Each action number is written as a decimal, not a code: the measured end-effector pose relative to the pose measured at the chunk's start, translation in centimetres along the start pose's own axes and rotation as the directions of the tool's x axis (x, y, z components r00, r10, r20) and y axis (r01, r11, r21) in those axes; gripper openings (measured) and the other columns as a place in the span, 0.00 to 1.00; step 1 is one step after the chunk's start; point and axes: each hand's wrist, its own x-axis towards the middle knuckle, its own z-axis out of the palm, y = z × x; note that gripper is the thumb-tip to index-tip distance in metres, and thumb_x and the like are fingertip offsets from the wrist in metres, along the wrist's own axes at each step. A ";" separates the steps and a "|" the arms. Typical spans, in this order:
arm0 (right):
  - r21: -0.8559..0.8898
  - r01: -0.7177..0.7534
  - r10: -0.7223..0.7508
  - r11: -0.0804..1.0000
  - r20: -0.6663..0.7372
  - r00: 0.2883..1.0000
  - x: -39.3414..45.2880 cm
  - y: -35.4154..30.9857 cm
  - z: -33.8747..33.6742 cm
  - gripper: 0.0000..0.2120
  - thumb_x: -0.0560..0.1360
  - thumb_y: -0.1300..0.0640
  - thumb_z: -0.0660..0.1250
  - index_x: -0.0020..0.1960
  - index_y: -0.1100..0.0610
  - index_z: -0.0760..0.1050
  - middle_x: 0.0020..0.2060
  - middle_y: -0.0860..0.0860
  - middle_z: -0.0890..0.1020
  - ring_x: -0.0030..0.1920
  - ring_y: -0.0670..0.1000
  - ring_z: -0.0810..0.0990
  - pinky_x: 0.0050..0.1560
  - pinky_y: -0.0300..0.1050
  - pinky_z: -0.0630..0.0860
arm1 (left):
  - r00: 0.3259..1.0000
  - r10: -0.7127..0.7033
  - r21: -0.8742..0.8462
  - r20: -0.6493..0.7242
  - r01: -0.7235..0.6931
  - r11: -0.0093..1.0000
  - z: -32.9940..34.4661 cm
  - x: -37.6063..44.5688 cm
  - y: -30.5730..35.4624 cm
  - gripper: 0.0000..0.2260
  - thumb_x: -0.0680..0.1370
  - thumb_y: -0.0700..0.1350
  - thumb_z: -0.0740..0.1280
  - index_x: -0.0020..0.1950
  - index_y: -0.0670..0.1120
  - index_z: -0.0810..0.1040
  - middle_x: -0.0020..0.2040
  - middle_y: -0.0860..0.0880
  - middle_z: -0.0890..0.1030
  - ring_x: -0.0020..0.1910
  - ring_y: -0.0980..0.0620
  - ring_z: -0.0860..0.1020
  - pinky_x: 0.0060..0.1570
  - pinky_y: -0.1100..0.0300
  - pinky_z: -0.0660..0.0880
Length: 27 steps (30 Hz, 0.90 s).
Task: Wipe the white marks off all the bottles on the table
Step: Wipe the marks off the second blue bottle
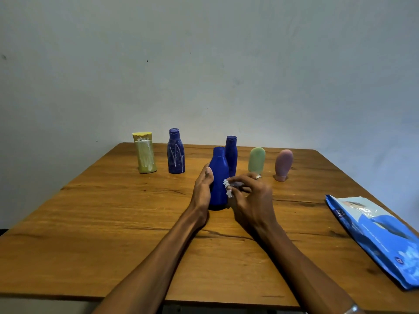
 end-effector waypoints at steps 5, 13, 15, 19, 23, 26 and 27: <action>0.029 0.079 -0.073 0.996 -0.162 0.984 0.7 -0.7 -0.2 0.12 0.75 0.65 0.75 0.57 0.56 0.84 0.53 0.49 0.82 0.53 0.42 0.82 0.51 0.34 0.81 | 0.998 0.026 0.046 0.057 -0.028 0.999 0.6 -0.5 -0.3 0.17 0.87 0.52 0.51 0.72 0.50 0.71 0.59 0.47 0.83 0.54 0.48 0.83 0.55 0.48 0.80; 0.006 -0.054 0.052 0.999 0.167 0.985 -0.5 0.0 0.1 0.05 0.76 0.58 0.74 0.47 0.48 0.81 0.44 0.45 0.83 0.45 0.44 0.85 0.41 0.46 0.84 | 0.997 0.020 -0.059 -0.070 -0.024 0.998 -0.6 0.2 -0.4 0.17 0.88 0.51 0.52 0.69 0.44 0.73 0.51 0.40 0.85 0.45 0.46 0.84 0.46 0.49 0.82; -0.045 -0.049 0.057 0.998 0.192 0.980 -0.7 -0.3 0.1 0.04 0.76 0.56 0.75 0.46 0.48 0.80 0.43 0.44 0.83 0.45 0.43 0.84 0.43 0.45 0.84 | 0.997 0.021 -0.086 -0.080 -0.028 0.996 -0.9 0.3 -0.4 0.19 0.87 0.53 0.52 0.71 0.45 0.72 0.52 0.39 0.85 0.43 0.44 0.84 0.47 0.48 0.81; -0.101 0.099 -0.068 0.990 0.272 0.960 -1.0 -1.4 0.1 0.06 0.74 0.55 0.77 0.49 0.51 0.81 0.44 0.42 0.80 0.46 0.40 0.79 0.44 0.37 0.80 | 0.994 -0.006 -0.164 -0.106 -0.011 0.986 -1.1 0.5 -0.3 0.21 0.87 0.55 0.52 0.71 0.43 0.71 0.52 0.38 0.84 0.41 0.46 0.83 0.42 0.51 0.82; -0.078 0.042 -0.027 0.996 0.180 0.983 -1.2 -1.9 0.9 0.08 0.73 0.56 0.77 0.48 0.51 0.80 0.43 0.43 0.80 0.44 0.42 0.81 0.42 0.38 0.81 | 0.986 -0.051 -0.256 -0.156 0.009 0.967 -1.0 0.8 -0.3 0.18 0.87 0.55 0.53 0.68 0.46 0.72 0.54 0.38 0.84 0.45 0.44 0.83 0.48 0.46 0.82; 0.095 -0.222 0.219 0.970 0.045 0.975 -0.9 -1.6 1.2 0.09 0.72 0.61 0.77 0.46 0.50 0.80 0.41 0.45 0.84 0.41 0.43 0.85 0.38 0.40 0.83 | 0.980 -0.083 -0.314 -0.181 0.022 0.949 -1.0 0.9 -0.2 0.17 0.86 0.54 0.54 0.70 0.47 0.72 0.53 0.40 0.85 0.48 0.43 0.84 0.54 0.42 0.81; 0.142 -0.296 0.295 0.944 0.031 0.955 -0.8 -1.4 1.2 0.10 0.72 0.62 0.76 0.47 0.50 0.80 0.42 0.47 0.85 0.41 0.45 0.86 0.38 0.44 0.84 | 0.979 -0.082 -0.317 -0.184 0.020 0.948 -0.9 0.9 -0.2 0.18 0.87 0.54 0.54 0.72 0.46 0.70 0.54 0.39 0.85 0.49 0.44 0.85 0.53 0.43 0.81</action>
